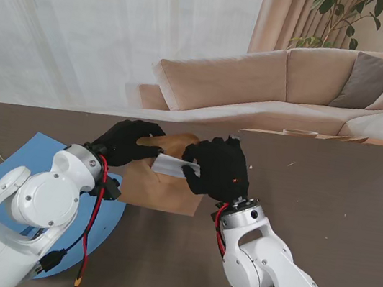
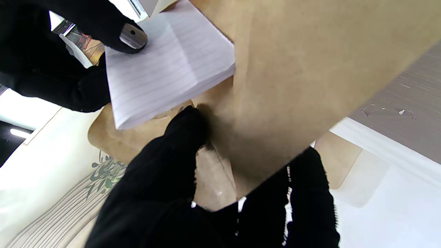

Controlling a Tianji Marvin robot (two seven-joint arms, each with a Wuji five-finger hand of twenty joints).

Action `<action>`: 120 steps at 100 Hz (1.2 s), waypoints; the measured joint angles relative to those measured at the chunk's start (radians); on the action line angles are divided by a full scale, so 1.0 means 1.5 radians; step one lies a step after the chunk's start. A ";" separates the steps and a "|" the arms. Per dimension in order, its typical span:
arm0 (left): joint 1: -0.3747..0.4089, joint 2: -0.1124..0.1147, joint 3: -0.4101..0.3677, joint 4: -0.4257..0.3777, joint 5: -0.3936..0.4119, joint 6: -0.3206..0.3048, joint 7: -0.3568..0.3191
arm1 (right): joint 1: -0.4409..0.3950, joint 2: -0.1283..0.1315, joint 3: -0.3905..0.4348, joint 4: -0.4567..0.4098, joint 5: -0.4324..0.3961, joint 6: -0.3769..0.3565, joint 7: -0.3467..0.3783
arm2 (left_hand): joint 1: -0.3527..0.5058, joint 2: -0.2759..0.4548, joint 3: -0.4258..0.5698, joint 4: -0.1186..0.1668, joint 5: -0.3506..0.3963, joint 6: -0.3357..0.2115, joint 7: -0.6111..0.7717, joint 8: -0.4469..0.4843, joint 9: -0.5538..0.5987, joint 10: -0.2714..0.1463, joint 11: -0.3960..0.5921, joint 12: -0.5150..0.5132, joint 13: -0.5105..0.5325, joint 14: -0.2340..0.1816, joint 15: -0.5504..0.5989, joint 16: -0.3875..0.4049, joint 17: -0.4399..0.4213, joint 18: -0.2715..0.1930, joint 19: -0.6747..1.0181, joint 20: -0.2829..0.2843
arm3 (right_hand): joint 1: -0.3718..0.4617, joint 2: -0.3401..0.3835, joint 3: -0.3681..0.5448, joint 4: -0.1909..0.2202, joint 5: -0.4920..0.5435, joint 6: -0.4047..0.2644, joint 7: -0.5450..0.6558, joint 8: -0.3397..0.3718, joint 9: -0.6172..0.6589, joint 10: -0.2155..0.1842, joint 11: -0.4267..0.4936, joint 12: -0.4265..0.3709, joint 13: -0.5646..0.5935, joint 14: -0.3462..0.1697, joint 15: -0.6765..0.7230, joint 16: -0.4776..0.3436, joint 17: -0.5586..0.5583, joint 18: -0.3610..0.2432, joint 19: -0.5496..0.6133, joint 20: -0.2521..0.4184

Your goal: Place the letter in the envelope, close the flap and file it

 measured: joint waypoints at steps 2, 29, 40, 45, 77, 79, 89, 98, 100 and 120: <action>0.000 0.000 0.000 0.000 0.000 0.000 0.000 | 0.000 0.000 -0.001 0.000 0.000 0.000 -0.001 | 0.000 0.000 0.000 0.000 0.000 0.000 0.000 0.000 0.000 0.000 0.000 0.000 0.000 0.000 0.000 0.000 0.000 0.000 0.000 0.000 | 0.000 0.000 0.000 0.000 0.000 0.000 0.000 0.000 0.000 0.000 0.000 0.001 0.000 0.000 0.000 0.000 0.000 0.000 0.000 0.000; 0.001 -0.002 0.001 0.000 -0.008 0.001 0.004 | 0.010 0.003 -0.009 0.005 -0.007 0.000 0.014 | 0.006 0.000 -0.001 0.000 0.000 0.005 0.000 0.000 0.000 0.000 0.000 0.000 0.000 0.000 0.000 0.000 0.000 0.000 0.000 0.000 | 0.000 0.001 -0.021 0.000 0.000 0.002 0.000 0.000 0.000 0.000 0.000 0.008 -0.006 0.000 -0.002 0.000 -0.006 0.000 0.000 0.000; 0.003 -0.002 0.001 -0.001 -0.014 0.001 0.006 | 0.015 0.005 -0.013 0.005 -0.014 0.001 0.022 | 0.006 0.000 -0.007 0.000 0.000 0.005 0.000 0.000 0.000 0.000 0.000 0.000 0.000 0.000 0.000 0.000 0.000 0.000 0.000 0.000 | 0.000 0.001 -0.023 0.000 0.000 0.001 0.000 0.000 0.000 0.000 0.000 0.016 -0.010 0.000 -0.002 0.000 -0.007 0.000 0.000 0.000; 0.003 -0.003 0.001 -0.001 -0.016 0.000 0.006 | 0.017 0.006 -0.016 0.005 -0.014 0.002 0.024 | 0.006 0.000 -0.007 0.000 0.000 0.005 0.000 0.000 0.000 0.000 0.000 0.000 0.000 0.000 0.000 0.000 -0.001 0.000 0.000 0.000 | 0.000 0.001 -0.027 0.000 0.000 0.001 0.000 0.000 0.000 0.000 0.001 0.018 -0.010 0.000 -0.002 0.000 -0.007 0.000 0.000 0.000; 0.005 -0.003 0.000 -0.001 -0.016 -0.001 0.006 | 0.020 0.003 -0.021 0.007 -0.008 0.024 0.022 | 0.006 0.000 -0.008 0.000 0.000 0.005 0.000 0.001 0.000 0.000 0.000 0.000 0.000 0.000 -0.001 0.000 -0.001 0.000 0.000 0.000 | -0.062 0.002 -0.092 -0.013 0.009 0.036 -0.045 0.035 -0.028 0.000 0.003 0.023 -0.027 0.000 -0.001 0.000 -0.017 0.000 -0.001 0.006; 0.005 -0.003 0.000 -0.001 -0.016 -0.001 0.006 | 0.020 0.003 -0.021 0.006 -0.008 0.023 0.022 | 0.006 0.000 -0.008 0.000 0.000 0.005 0.000 0.002 0.000 0.000 0.000 0.000 0.000 0.000 -0.001 0.000 -0.001 0.000 0.000 0.000 | -0.063 0.002 -0.095 -0.013 0.010 0.036 -0.051 0.038 -0.028 0.000 0.003 0.023 -0.027 0.000 0.000 0.000 -0.019 0.000 -0.001 0.006; 0.004 -0.003 0.001 -0.001 -0.016 0.000 0.007 | 0.019 0.003 -0.021 0.006 -0.009 0.018 0.022 | 0.006 0.000 -0.008 0.000 0.000 0.005 0.000 0.002 0.000 0.000 0.000 0.000 0.000 0.000 -0.001 0.000 -0.001 0.000 0.000 0.000 | -0.069 0.001 -0.098 -0.013 0.010 0.036 -0.057 0.045 -0.028 0.000 0.003 0.023 -0.027 0.000 0.000 0.000 -0.019 0.000 -0.001 0.007; 0.004 -0.003 0.002 -0.001 -0.016 0.000 0.007 | 0.021 0.003 -0.024 0.008 -0.008 0.017 0.013 | 0.006 0.000 -0.008 0.000 0.000 0.005 0.000 0.002 0.000 0.000 0.000 0.000 0.000 0.000 -0.001 0.000 -0.001 0.000 0.000 0.000 | -0.061 0.001 -0.098 -0.013 0.010 0.034 -0.038 0.045 -0.028 0.000 0.010 0.023 -0.027 0.000 0.000 0.000 -0.019 0.000 -0.001 0.007; 0.004 -0.003 0.003 -0.002 -0.016 0.000 0.007 | 0.022 0.003 -0.026 0.009 -0.007 0.017 0.010 | 0.006 0.000 -0.008 0.000 0.000 0.005 0.000 0.002 0.000 0.000 0.000 0.000 0.000 0.000 -0.001 0.000 -0.001 0.000 0.000 0.000 | -0.051 0.001 -0.098 -0.013 0.010 0.034 -0.035 0.045 -0.027 0.000 0.010 0.023 -0.027 0.000 0.000 0.000 -0.019 0.000 -0.001 0.007; 0.004 -0.003 0.007 -0.002 -0.020 0.002 0.009 | 0.034 0.001 -0.042 0.019 -0.003 0.039 0.001 | 0.006 0.000 -0.008 0.000 0.000 0.005 0.000 0.002 0.000 0.000 0.000 0.000 0.000 0.000 -0.001 0.000 -0.002 0.000 0.000 0.000 | -0.035 0.000 -0.061 -0.013 0.021 0.020 0.018 0.040 -0.014 -0.001 0.041 0.029 -0.027 0.000 0.006 0.000 -0.013 0.000 -0.001 0.013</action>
